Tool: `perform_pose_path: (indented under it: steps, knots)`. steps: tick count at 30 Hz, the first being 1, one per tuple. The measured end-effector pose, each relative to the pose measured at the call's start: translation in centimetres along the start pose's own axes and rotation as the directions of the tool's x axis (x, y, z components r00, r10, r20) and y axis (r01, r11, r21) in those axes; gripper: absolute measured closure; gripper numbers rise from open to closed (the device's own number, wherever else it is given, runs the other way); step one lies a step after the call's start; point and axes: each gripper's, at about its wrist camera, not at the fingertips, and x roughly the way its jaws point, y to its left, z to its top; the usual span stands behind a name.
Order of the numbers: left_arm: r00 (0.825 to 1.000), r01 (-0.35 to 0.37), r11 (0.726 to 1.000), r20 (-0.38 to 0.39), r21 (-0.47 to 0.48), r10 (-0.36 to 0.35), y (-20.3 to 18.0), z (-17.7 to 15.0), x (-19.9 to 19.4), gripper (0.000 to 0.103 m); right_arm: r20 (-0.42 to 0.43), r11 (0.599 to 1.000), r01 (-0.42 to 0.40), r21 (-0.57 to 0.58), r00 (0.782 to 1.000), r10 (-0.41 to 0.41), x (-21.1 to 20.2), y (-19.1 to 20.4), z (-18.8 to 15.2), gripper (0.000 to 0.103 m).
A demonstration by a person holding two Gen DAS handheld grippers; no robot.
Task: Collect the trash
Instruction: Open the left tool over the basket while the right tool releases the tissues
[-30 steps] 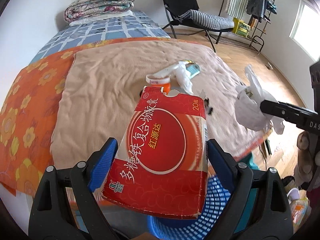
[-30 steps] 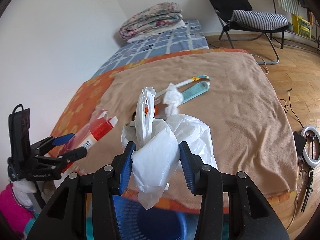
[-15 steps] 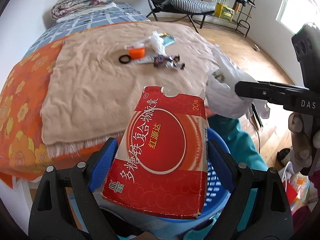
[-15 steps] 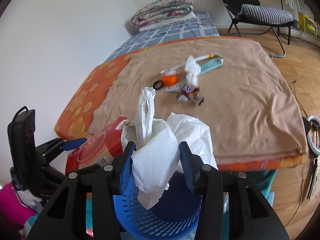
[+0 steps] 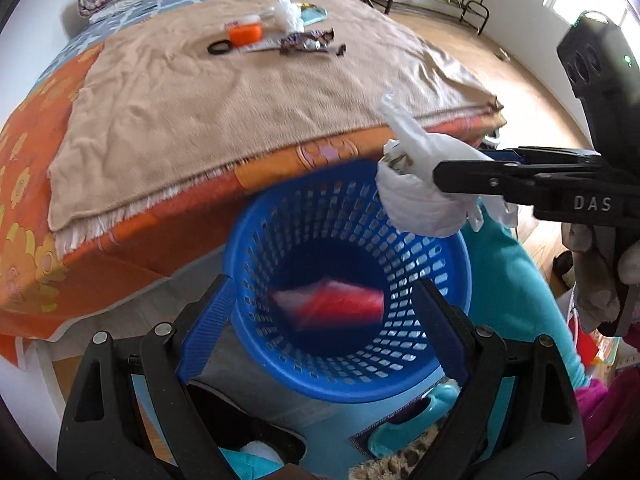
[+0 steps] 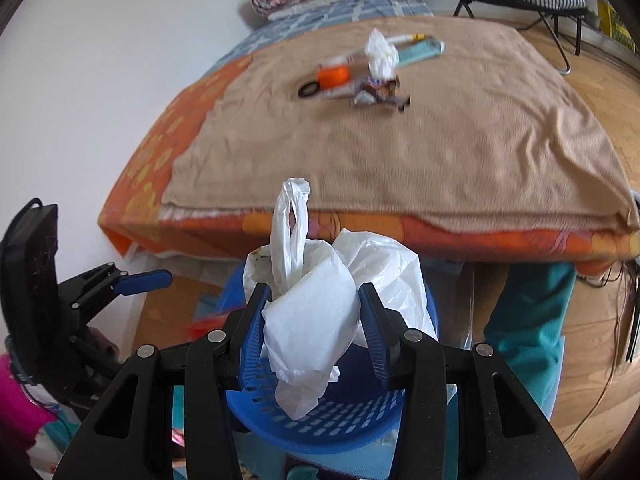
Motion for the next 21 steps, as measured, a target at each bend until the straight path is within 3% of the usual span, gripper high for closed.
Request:
perform_pose_path:
  steps: [9,12,15,21]
  knots:
    - [0.999,-0.009,1.000,-0.043,0.006,0.009,-0.2,-0.4,1.5,0.011,-0.091,1.000,0.000,0.023,0.996,0.002,3.0,-0.5,-1.7,0.059]
    - [0.999,-0.009,1.000,-0.043,-0.005,0.009,0.0,-0.3,1.6,0.011,-0.124,0.999,0.002,0.043,0.992,0.004,3.8,-0.9,-1.8,0.056]
    - [0.999,-0.010,1.000,-0.044,-0.015,0.009,0.3,-0.2,1.7,0.011,-0.143,0.998,-0.015,0.058,0.989,0.023,4.1,-1.2,-1.8,0.043]
    - [0.999,-0.012,1.000,-0.041,-0.024,0.011,0.6,0.0,1.8,0.011,-0.132,0.998,-0.003,0.062,0.991,0.011,3.9,-1.4,-1.6,0.041]
